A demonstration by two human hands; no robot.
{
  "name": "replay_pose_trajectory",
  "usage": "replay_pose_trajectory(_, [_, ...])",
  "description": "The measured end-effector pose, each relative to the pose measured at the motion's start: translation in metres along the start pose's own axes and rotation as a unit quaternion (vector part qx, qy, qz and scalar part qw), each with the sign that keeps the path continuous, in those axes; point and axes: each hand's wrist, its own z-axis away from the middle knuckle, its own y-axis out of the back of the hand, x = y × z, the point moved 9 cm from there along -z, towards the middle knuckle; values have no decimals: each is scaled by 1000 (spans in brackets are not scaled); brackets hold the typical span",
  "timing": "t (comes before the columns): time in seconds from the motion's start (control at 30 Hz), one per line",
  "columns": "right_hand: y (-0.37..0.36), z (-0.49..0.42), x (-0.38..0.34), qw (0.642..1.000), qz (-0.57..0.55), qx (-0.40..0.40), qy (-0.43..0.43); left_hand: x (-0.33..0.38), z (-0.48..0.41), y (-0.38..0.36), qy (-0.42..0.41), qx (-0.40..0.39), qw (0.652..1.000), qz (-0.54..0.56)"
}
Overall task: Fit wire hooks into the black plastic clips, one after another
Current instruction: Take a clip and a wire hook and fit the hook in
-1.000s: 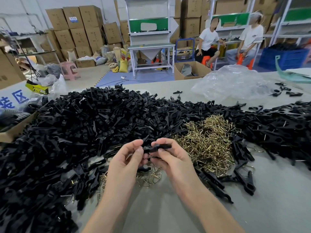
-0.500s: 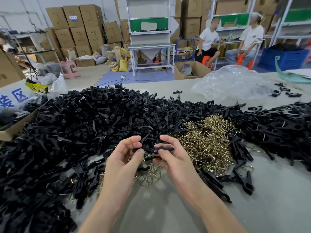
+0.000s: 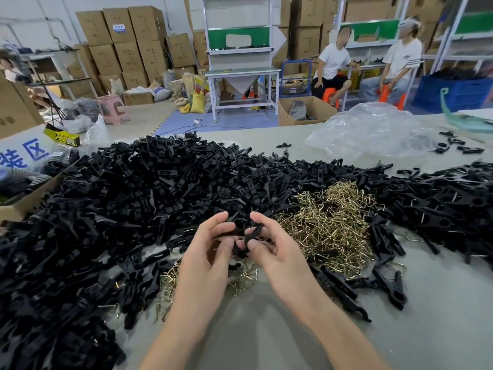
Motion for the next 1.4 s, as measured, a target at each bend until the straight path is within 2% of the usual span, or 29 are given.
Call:
replay_pose_trajectory(0.17, [2, -1, 2, 999, -44, -14, -12, -4, -3, 11, 25, 42, 996, 77])
replay_pose_trajectory(0.57, [-4, 0, 9, 998, 5, -48, -37, -3, -3, 8, 32, 33, 995, 91])
replay_pose_trajectory(0.93, [-8, 3, 2, 995, -75, -64, -27, -4, 0, 9, 41, 56, 993, 93])
replay_pose_trajectory(1.07, [-9, 4, 5, 993, -96, -57, -35, -10, 3, 7, 78, 60, 989, 108])
replay_pose_trajectory(1.2, [-6, 3, 6, 997, -64, -38, -27, -11, 4, 7, 88, 69, 987, 112])
replay_pose_trajectory(1.3, [-1, 1, 5, 999, -48, -19, -17, -4, 4, 9, 55, 70, 993, 79])
replay_pose_trajectory(1.4, [12, -2, 0, 1000, -24, 19, 4, 11, 4, 9, -31, 30, 995, -88])
